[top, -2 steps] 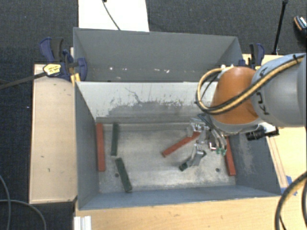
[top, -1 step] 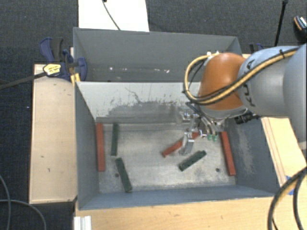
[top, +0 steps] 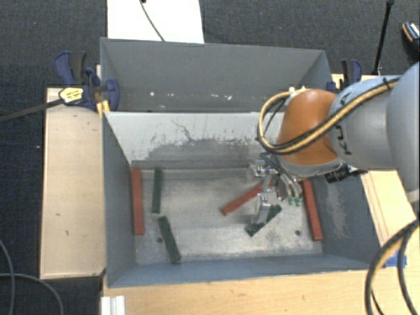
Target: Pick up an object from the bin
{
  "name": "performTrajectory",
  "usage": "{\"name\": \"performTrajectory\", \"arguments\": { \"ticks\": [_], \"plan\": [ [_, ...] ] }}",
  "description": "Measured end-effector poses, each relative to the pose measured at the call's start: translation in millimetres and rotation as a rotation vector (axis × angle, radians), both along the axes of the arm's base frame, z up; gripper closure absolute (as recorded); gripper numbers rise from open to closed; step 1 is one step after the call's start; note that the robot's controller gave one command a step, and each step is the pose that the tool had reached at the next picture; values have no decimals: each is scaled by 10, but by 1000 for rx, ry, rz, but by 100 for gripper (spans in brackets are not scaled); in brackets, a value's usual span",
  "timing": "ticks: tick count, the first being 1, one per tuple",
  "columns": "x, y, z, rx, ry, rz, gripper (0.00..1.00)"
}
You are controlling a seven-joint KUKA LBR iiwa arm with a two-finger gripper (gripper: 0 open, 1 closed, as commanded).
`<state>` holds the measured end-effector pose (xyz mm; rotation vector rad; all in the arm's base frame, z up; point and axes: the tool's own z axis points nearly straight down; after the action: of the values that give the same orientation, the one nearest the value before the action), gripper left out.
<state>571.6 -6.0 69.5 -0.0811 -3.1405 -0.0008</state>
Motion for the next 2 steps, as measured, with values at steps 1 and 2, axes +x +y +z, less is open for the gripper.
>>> {"name": "performTrajectory", "arguments": {
  "ticks": [1,2],
  "plan": [
    [12,3,13,0,-3,1,0],
    [8,3,10,0,-2,3,100]
  ]
}}
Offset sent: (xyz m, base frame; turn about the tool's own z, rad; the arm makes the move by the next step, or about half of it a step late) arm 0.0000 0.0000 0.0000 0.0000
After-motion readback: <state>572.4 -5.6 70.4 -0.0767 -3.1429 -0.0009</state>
